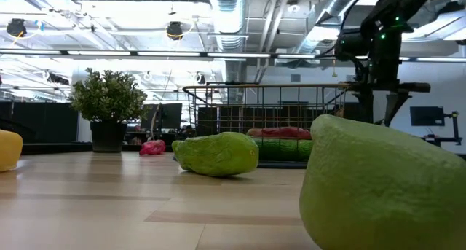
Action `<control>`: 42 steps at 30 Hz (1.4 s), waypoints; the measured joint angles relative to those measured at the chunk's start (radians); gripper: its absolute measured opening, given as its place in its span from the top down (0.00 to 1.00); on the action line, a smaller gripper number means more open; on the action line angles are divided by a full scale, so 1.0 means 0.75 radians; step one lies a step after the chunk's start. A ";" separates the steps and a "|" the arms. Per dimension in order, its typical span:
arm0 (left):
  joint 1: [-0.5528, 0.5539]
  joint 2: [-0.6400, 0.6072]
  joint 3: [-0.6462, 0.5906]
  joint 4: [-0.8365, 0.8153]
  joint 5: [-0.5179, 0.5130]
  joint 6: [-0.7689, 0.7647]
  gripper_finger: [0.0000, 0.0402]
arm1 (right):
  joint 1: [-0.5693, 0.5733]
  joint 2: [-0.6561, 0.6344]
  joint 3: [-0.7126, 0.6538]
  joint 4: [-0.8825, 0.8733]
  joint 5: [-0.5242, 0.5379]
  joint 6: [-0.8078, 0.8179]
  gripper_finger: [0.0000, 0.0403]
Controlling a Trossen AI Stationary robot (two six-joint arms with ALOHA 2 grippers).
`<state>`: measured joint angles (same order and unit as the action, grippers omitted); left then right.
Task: Build produce basket
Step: Put the eggplant into the wire basket
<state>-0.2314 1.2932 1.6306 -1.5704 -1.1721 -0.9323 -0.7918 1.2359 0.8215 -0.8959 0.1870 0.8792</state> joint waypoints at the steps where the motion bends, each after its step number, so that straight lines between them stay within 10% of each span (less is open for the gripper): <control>1: 0.017 0.004 0.000 0.002 0.008 0.021 0.46 | -0.012 0.002 0.000 0.001 0.002 0.007 0.43; 17: 0.367 0.019 0.000 0.041 0.117 0.514 0.46 | -0.070 0.149 -0.001 0.098 -0.004 0.109 0.43; 27: 0.626 0.019 0.000 0.470 0.500 1.072 0.46 | -0.115 0.150 -0.001 0.135 0.003 0.133 0.43; 42: 0.781 0.019 0.000 0.510 0.607 1.266 0.46 | -0.229 0.150 -0.001 0.189 0.101 0.200 0.43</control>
<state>0.3545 1.3071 1.6306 -1.1876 -0.7166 0.0173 -0.9632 1.3487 0.8211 -0.7542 0.2631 1.0295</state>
